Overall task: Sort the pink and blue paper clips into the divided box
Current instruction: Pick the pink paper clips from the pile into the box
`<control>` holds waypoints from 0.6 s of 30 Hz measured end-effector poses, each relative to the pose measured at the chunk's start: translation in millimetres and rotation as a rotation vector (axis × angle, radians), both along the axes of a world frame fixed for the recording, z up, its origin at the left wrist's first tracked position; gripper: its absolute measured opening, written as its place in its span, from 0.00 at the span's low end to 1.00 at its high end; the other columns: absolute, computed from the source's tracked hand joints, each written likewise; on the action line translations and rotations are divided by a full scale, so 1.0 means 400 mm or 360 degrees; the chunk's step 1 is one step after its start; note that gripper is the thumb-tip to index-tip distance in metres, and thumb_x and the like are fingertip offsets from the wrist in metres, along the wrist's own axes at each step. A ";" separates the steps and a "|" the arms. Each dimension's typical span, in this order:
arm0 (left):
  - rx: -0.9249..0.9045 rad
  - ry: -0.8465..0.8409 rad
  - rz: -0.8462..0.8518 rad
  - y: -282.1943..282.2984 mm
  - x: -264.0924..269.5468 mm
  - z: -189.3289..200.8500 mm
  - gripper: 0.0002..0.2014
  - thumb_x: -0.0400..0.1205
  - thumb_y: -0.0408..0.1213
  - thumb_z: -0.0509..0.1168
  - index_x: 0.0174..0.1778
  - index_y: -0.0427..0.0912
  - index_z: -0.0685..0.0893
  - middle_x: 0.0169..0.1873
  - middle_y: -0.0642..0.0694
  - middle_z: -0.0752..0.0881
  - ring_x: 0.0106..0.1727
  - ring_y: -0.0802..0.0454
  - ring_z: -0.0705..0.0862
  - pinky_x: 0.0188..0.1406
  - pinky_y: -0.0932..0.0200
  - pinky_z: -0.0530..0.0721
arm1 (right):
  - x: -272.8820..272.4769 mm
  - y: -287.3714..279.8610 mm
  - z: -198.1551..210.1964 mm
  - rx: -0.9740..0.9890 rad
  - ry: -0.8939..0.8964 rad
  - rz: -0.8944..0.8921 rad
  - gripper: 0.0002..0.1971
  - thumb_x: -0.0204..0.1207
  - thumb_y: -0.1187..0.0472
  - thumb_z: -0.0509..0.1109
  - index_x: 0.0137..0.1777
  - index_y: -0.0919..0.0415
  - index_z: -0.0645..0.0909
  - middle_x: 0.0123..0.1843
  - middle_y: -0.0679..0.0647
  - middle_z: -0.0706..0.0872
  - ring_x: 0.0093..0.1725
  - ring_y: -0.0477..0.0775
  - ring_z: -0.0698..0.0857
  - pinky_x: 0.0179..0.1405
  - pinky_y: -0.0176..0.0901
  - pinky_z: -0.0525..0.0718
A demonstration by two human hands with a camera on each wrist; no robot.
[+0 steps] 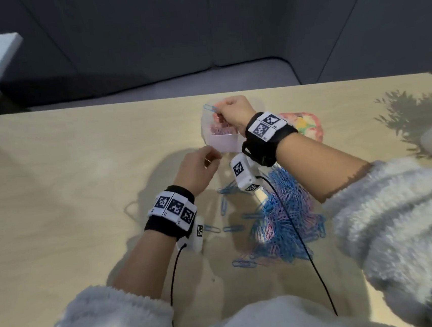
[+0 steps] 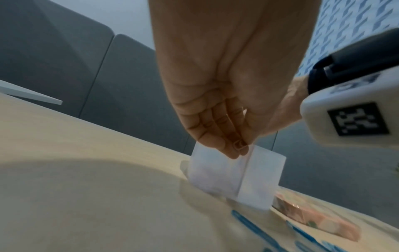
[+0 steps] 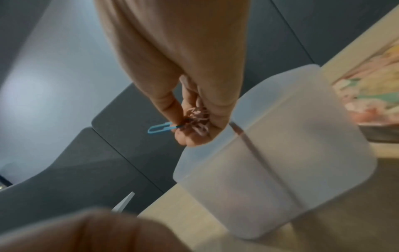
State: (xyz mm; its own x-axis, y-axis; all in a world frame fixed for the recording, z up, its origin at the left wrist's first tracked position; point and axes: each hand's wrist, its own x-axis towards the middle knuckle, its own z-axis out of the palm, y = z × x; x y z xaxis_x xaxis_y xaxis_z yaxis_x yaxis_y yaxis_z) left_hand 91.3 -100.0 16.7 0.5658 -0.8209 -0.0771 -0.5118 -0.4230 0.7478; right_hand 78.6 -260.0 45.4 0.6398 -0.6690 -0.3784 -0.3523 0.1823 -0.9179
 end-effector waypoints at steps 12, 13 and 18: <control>0.0103 -0.0277 0.0139 -0.180 0.077 0.052 0.12 0.77 0.33 0.61 0.54 0.39 0.85 0.50 0.39 0.89 0.53 0.40 0.84 0.54 0.54 0.79 | -0.131 -0.027 0.037 -0.0280 -0.0260 -0.0228 0.12 0.77 0.73 0.61 0.35 0.59 0.78 0.33 0.51 0.79 0.31 0.45 0.77 0.30 0.35 0.80; 0.0161 -0.0323 0.0059 -0.190 0.079 0.050 0.13 0.78 0.34 0.61 0.57 0.39 0.84 0.54 0.39 0.88 0.57 0.40 0.82 0.57 0.53 0.77 | -0.168 -0.033 0.034 -0.0335 -0.0252 -0.0269 0.10 0.77 0.74 0.61 0.38 0.62 0.80 0.32 0.51 0.79 0.30 0.44 0.78 0.28 0.34 0.80; -0.0126 -0.0755 -0.0290 -0.182 0.009 0.018 0.13 0.75 0.33 0.56 0.44 0.37 0.86 0.46 0.37 0.88 0.50 0.35 0.82 0.53 0.54 0.72 | -0.400 -0.063 -0.054 -0.0750 0.0235 -0.0227 0.07 0.75 0.72 0.65 0.44 0.71 0.85 0.33 0.49 0.81 0.34 0.44 0.80 0.41 0.36 0.80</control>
State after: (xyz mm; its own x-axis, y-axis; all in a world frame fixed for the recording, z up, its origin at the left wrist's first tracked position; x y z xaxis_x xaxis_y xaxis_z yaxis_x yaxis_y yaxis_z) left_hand 95.0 -173.0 23.9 0.3706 -0.9024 0.2198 -0.8626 -0.2466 0.4418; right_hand -81.3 -285.2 23.8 0.4924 -0.8653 -0.0939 -0.4860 -0.1838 -0.8544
